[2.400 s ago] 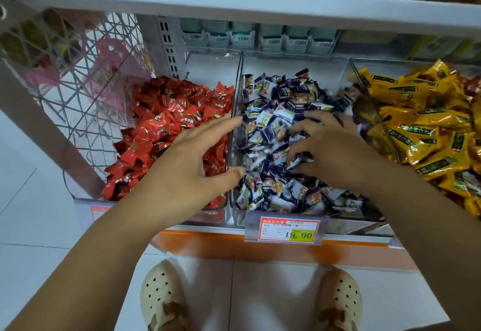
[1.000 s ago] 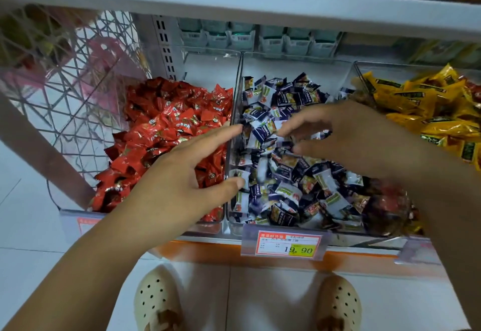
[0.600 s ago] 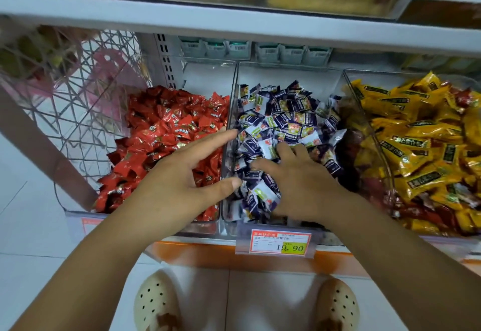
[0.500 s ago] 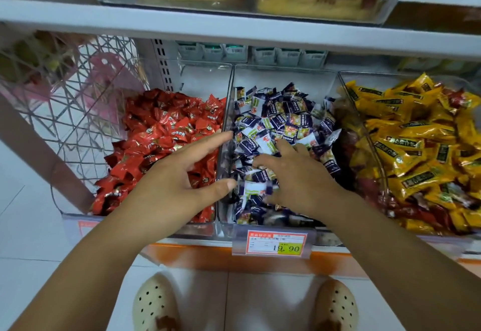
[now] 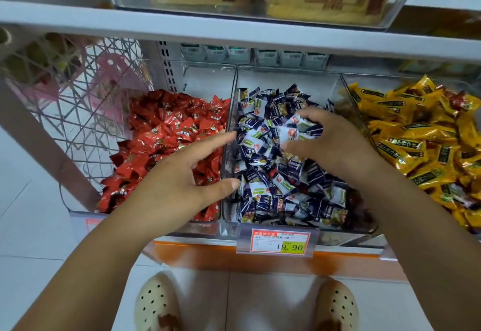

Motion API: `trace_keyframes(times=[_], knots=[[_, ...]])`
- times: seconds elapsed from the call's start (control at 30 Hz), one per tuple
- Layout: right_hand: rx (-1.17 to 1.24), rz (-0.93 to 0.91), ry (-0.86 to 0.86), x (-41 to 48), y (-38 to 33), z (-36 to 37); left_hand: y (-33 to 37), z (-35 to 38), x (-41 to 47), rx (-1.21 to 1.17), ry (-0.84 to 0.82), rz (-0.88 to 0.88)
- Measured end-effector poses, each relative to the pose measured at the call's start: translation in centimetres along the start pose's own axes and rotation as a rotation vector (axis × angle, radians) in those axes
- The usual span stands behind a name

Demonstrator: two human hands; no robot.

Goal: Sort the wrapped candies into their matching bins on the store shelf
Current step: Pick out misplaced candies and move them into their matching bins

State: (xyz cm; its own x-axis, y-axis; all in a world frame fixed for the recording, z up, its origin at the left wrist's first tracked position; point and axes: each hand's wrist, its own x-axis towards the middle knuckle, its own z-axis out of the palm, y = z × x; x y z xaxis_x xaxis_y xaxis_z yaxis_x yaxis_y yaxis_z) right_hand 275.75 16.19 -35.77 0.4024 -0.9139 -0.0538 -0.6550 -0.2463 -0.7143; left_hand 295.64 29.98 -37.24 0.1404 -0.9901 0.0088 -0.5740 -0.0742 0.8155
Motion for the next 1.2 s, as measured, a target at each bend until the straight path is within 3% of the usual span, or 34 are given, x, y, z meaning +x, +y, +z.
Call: trace_keyframes(times=[0.2,0.33,0.43,0.53,0.63,0.77,0.93,1.0,1.1,1.2], knots=[[0.039,-0.095,-0.255,-0.6,-1.2,0.0,0.1,0.0,0.0,0.002,-0.007,-0.009],[0.097,0.098,-0.195,-0.7,-1.1,-2.1,0.0,0.0,0.0,-0.002,-0.006,-0.012],[-0.394,0.067,-0.384,-0.8,0.0,-0.8,0.0,0.1,0.1,-0.005,-0.001,-0.013],[-0.592,0.024,-0.514,-0.5,1.1,1.1,0.2,0.1,0.0,-0.015,-0.005,-0.016],[-0.62,0.004,-0.607,-0.9,1.6,2.6,0.2,0.2,0.0,-0.014,-0.01,-0.026],[-0.607,-0.027,-0.531,-1.1,2.3,4.0,0.2,0.2,0.0,-0.015,-0.003,-0.031],[-0.445,0.071,-0.634,-1.5,1.2,2.0,0.1,0.1,0.1,-0.015,-0.002,-0.011],[-0.346,0.076,-0.532,-1.6,1.0,1.4,-0.1,0.0,0.2,-0.006,0.003,0.001],[-0.22,0.006,-0.192,-0.7,1.5,2.6,-0.2,0.0,0.3,0.001,0.014,0.001],[-0.24,-0.077,-0.098,0.2,1.8,4.5,-0.2,0.2,0.2,0.007,0.026,0.024]])
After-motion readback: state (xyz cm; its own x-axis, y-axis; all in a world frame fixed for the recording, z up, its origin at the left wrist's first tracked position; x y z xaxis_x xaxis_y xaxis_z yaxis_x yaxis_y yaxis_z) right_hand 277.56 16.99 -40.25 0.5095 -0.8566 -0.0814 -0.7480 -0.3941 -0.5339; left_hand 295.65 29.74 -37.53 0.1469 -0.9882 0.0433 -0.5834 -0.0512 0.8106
